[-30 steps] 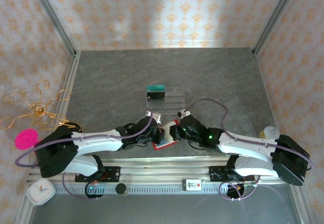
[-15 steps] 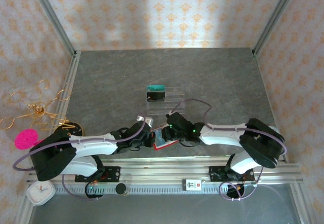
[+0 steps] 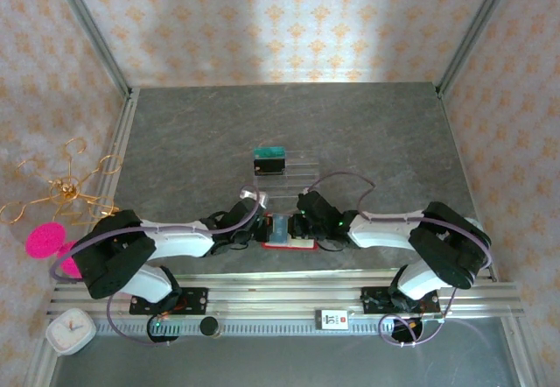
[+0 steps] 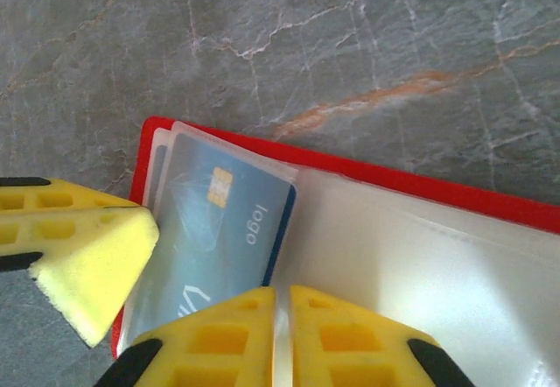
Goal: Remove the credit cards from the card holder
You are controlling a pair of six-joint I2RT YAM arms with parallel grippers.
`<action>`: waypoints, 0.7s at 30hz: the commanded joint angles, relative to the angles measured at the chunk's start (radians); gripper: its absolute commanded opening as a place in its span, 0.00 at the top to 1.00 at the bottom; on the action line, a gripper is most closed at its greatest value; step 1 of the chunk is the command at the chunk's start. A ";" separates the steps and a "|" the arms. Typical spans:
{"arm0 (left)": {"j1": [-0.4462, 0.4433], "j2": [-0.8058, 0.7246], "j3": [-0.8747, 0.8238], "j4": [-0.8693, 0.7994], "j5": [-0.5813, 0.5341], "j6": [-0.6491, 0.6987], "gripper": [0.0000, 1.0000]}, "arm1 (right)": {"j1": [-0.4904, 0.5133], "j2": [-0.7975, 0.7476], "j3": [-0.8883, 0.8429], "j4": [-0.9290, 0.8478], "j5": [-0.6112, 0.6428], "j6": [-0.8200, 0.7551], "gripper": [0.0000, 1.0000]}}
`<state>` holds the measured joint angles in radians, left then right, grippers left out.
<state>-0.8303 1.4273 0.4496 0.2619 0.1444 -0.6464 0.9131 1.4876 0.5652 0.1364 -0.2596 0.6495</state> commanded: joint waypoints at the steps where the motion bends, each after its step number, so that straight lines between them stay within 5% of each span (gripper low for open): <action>1: 0.003 -0.074 -0.039 -0.044 0.005 -0.005 0.99 | 0.001 -0.033 -0.033 -0.011 -0.003 0.024 0.88; 7: -0.048 -0.211 -0.018 -0.086 -0.047 0.020 0.83 | 0.001 -0.131 -0.027 -0.005 0.013 0.009 0.83; 14: -0.045 -0.109 -0.002 -0.063 -0.115 0.035 0.89 | 0.001 -0.111 0.006 0.022 -0.035 0.061 0.82; 21: -0.035 -0.038 -0.017 0.018 -0.053 0.040 0.90 | -0.013 -0.024 0.001 0.043 -0.048 0.092 0.84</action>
<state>-0.8707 1.3636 0.4416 0.2348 0.0891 -0.6262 0.9104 1.4399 0.5537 0.1604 -0.3042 0.7155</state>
